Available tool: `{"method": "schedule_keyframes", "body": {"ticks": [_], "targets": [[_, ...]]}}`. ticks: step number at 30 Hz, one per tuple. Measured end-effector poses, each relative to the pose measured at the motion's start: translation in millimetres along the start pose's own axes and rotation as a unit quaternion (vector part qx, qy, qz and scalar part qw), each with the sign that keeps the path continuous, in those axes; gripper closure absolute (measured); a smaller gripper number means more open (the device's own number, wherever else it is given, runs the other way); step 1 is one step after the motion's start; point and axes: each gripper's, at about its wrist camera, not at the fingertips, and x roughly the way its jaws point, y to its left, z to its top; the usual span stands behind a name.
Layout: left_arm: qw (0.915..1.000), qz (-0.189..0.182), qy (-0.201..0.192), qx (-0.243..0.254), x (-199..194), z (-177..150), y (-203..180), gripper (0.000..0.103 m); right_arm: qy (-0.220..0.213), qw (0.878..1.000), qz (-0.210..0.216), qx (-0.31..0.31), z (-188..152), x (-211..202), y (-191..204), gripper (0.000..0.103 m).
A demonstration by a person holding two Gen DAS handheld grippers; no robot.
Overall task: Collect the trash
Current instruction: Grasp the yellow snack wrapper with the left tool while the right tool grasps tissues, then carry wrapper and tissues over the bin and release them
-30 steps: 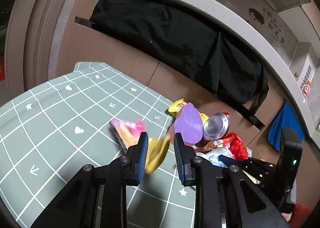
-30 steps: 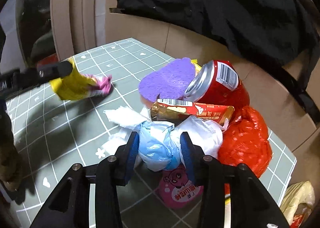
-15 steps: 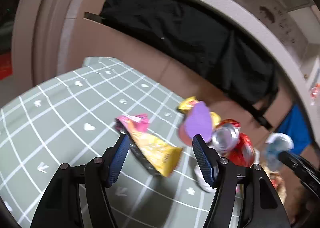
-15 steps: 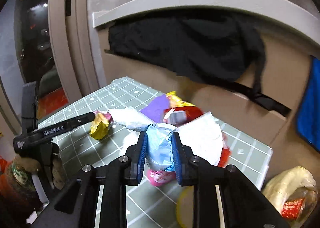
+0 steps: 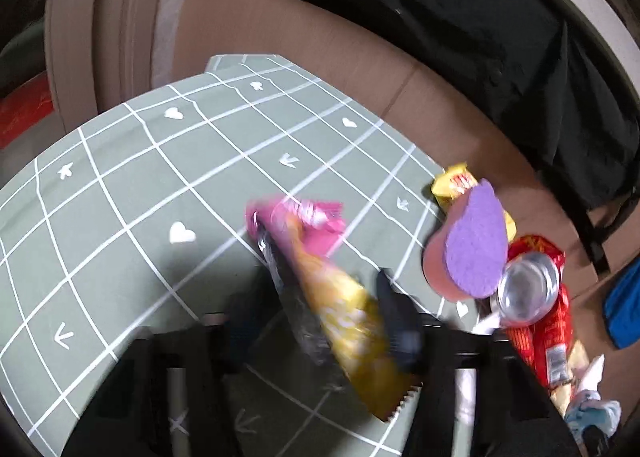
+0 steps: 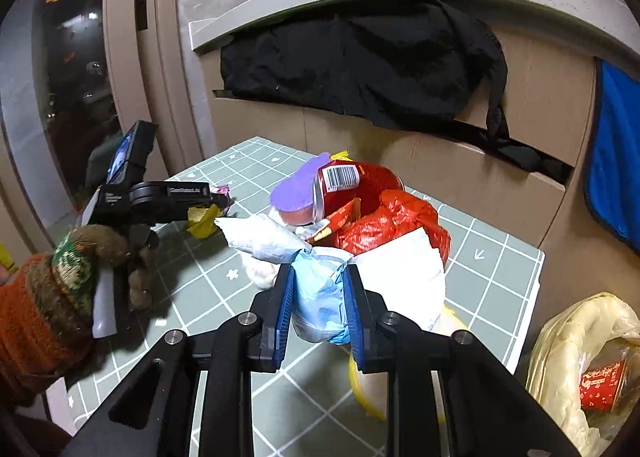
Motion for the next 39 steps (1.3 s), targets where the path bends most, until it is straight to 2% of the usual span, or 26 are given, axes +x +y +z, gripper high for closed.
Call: {"method": "schedule_keyframes", "body": {"ticks": [2,8,13,19,24,33,39], "targets": [[0.9997,-0.001,-0.004,0.024,-6.1,-5.3,-11.1,0.08,-0.004,1.0,0.003,0.007,-3.6,-5.7,-5.5,0.081],[0.9926,-0.033,-0.066,0.097,-57.7,-28.4,-54.5,0.082,-0.02,0.999,0.012,0.036,-8.2,-23.2,-21.1,0.081],[0.9764,-0.056,-0.131,0.162,-114.0,-49.8,-99.9,0.082,-0.039,0.998,0.006,0.038,-9.9,-43.7,-25.8,0.081],[0.9503,-0.091,-0.19,0.229,-170.5,-71.7,-153.0,0.082,-0.077,0.997,-0.016,0.024,-3.8,-80.3,-31.5,0.081],[0.933,-0.129,-0.211,0.262,-199.2,-91.9,-190.0,0.082,-0.112,0.992,-0.054,0.022,3.2,-122.2,-51.5,0.081],[0.9023,-0.187,-0.234,0.31,-220.7,-128.0,-266.7,0.082,-0.156,0.978,-0.14,0.017,4.2,-200.3,-97.4,0.081],[0.8851,-0.235,-0.217,0.338,-216.7,-152.4,-318.6,0.082,-0.16,0.969,-0.186,0.029,-13.8,-236.5,-129.6,0.081]]}}
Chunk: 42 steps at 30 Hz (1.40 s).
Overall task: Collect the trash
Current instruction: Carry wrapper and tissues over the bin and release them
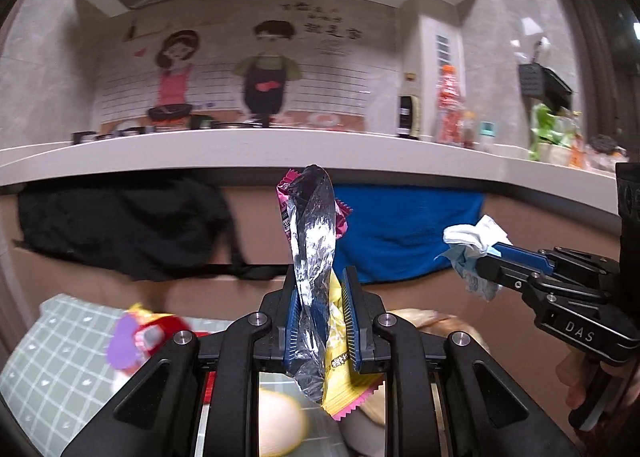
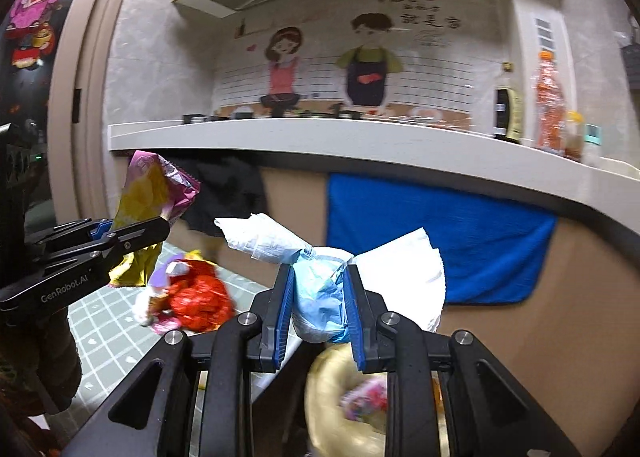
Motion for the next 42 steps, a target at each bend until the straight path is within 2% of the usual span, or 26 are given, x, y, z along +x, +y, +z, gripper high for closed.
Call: {"method": "schedule_keyframes", "body": {"ticks": [7,14,24,35,42], "targets": [[0.9982,-0.054,0.025,0.005,38.6,-10.5,-38.7,0.082,0.006,0.999,-0.022,0.035,-12.6,-8.6,-44.1,0.081],[0.9939,-0.092,0.062,-0.004,86.3,-29.7,-61.5,0.082,0.026,0.996,-0.037,0.072,-28.4,7.1,-80.2,0.081],[0.9894,-0.1,0.104,-0.007,133.6,-46.5,-71.3,0.082,0.057,0.992,-0.033,0.103,-51.3,41.2,-106.5,0.081],[0.9852,-0.107,0.133,-0.017,158.8,-60.4,-72.8,0.082,0.081,0.989,-0.029,0.121,-68.9,65.8,-117.8,0.081],[0.9781,-0.133,0.155,-0.037,179.3,-67.6,-68.2,0.082,0.085,0.987,-0.029,0.135,-75.8,75.2,-124.7,0.08]]}}
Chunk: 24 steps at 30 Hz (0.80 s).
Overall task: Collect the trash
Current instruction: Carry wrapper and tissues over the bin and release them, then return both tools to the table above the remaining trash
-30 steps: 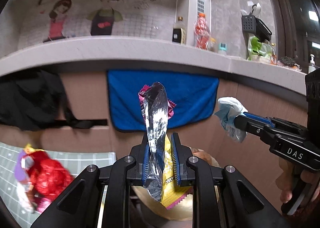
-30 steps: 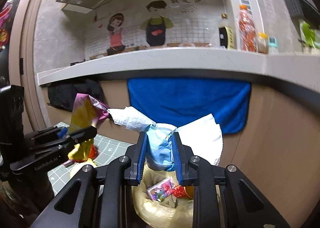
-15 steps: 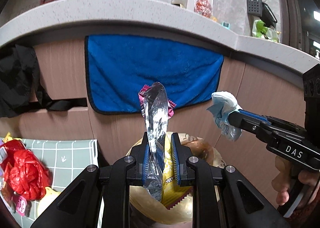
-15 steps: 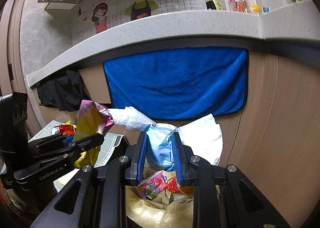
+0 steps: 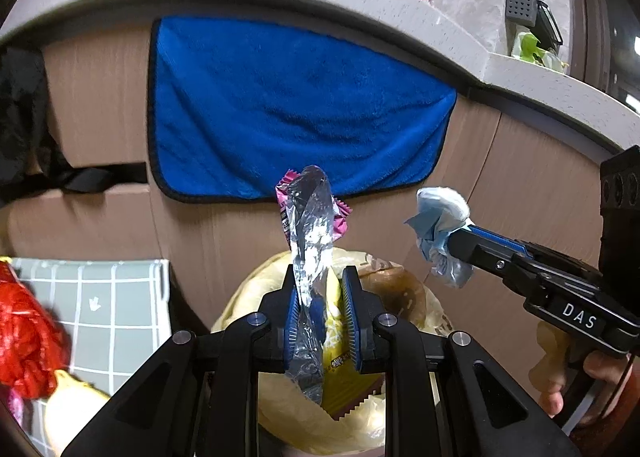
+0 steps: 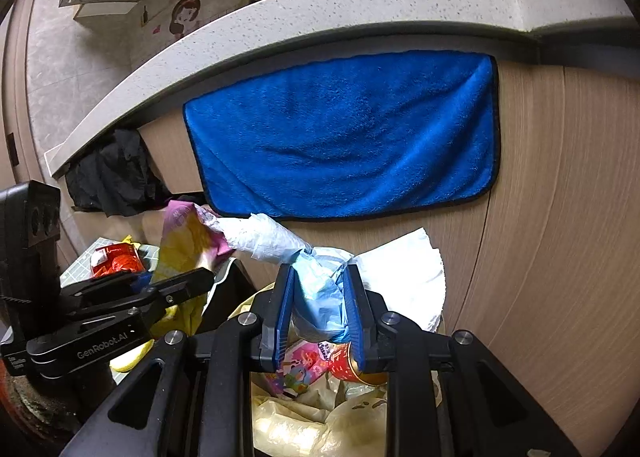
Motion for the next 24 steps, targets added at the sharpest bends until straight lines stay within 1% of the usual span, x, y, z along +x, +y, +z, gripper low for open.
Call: {"method": "schedule_keyframes", "body": {"ticks": [1,3,4,5,6,7,10,16,20,21,24], "targets": [[0.9999,-0.008,0.003,-0.006,4.4,0.0,3.0,0.082,0.0,1.0,0.001,0.005,-0.3,1.7,-1.9,0.078],[0.9984,-0.046,0.021,-0.026,16.3,1.1,12.3,0.069,-0.002,1.0,0.006,0.014,0.2,5.3,-5.6,0.076],[0.997,-0.061,0.032,-0.037,20.6,1.5,16.6,0.049,-0.006,1.0,0.012,0.023,-0.6,7.0,-9.1,0.071],[0.9955,-0.07,0.038,-0.05,22.7,1.7,22.3,0.04,-0.004,0.999,0.015,0.029,-0.8,8.8,-10.7,0.066],[0.995,-0.071,0.039,-0.059,22.3,1.9,26.4,0.04,0.001,0.999,0.017,0.039,-2.0,11.1,-13.6,0.057],[0.995,-0.065,0.038,-0.066,20.1,2.6,30.9,0.04,0.005,0.999,0.02,0.046,-3.1,12.1,-15.6,0.055],[0.9957,-0.05,0.029,-0.073,6.8,4.9,41.7,0.04,0.009,0.998,0.017,0.052,-7.5,11.8,-16.7,0.055],[0.9977,0.006,0.013,-0.066,-36.1,-1.5,66.8,0.04,0.009,0.999,0.014,0.048,-13.1,3.4,-4.9,0.055],[0.9972,0.046,-0.005,-0.059,-72.1,-8.6,84.9,0.04,0.009,0.999,0.018,0.04,-15.4,-1.9,13.7,0.056],[0.9965,0.059,-0.013,-0.058,-87.1,-11.4,92.3,0.04,0.009,0.999,0.021,0.038,-16.0,-3.4,17.9,0.055],[0.9943,0.083,-0.026,-0.062,-118.2,-18.5,109.6,0.04,0.007,0.999,0.034,0.026,-17.8,-9.3,42.1,0.056]]}}
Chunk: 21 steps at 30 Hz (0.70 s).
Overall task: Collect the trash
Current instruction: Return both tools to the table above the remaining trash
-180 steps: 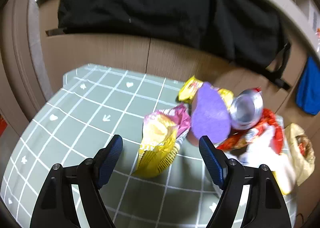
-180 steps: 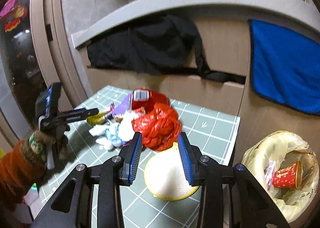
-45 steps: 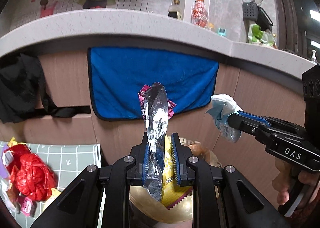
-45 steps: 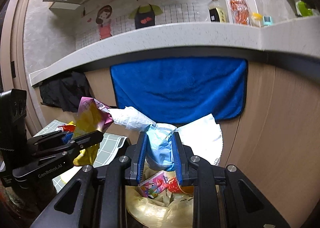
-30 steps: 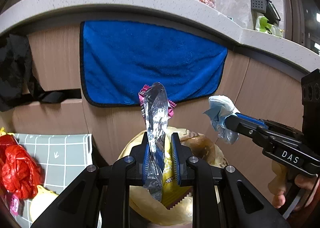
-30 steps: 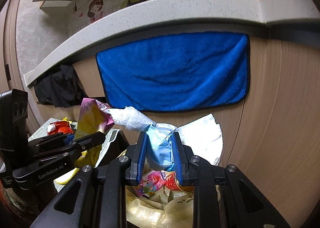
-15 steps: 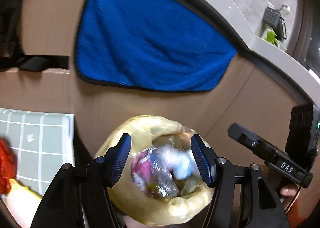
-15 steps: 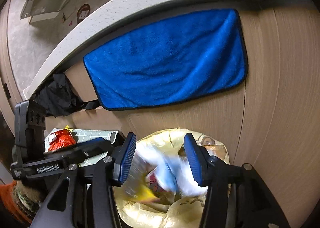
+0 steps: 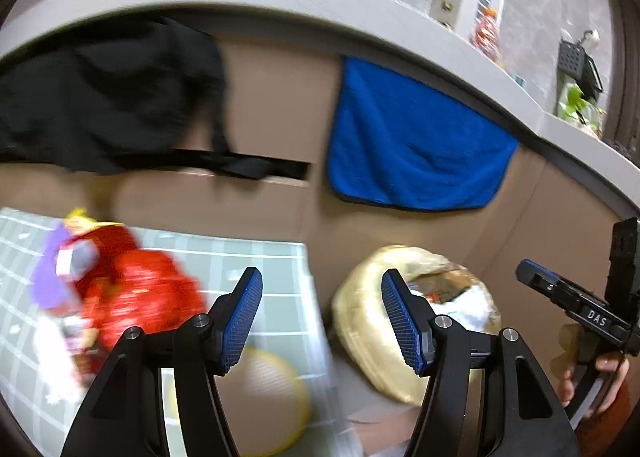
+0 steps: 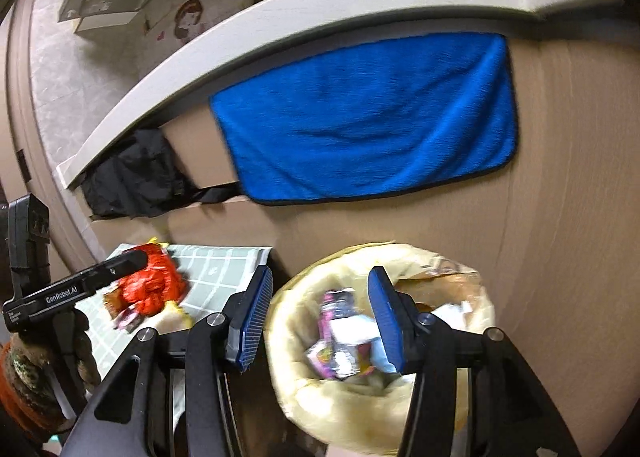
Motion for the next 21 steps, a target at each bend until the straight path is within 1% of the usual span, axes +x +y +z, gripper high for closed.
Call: {"method": "schedule_keyframes", "body": {"ticks": [6,9,12,14,17,21], "targets": [[0.9984,0.045,-0.027,-0.019,-59.8,-9.0,53.7,0.04,0.002,0.999,0.025,-0.036,-4.8,-3.0,56.8,0.056],[0.9957,0.073,-0.043,-0.036,-88.5,-13.7,87.1,0.04,0.01,0.997,0.038,-0.064,-6.5,0.1,88.0,0.056],[0.9926,0.094,-0.05,-0.058,-106.9,-18.6,115.6,0.04,0.018,0.995,0.057,-0.082,-6.6,9.2,113.9,0.056],[0.9897,0.109,-0.053,-0.077,-116.4,-24.1,135.9,0.04,0.027,0.993,0.072,-0.089,-8.2,16.3,129.8,0.056],[0.9872,0.122,-0.047,-0.092,-119.6,-33.6,154.4,0.04,0.042,0.99,0.086,-0.099,-13.6,27.5,148.8,0.056],[0.9866,0.123,-0.028,-0.103,-109.0,-46.6,168.2,0.04,0.061,0.988,0.093,-0.111,-24.9,41.3,164.2,0.056]]}}
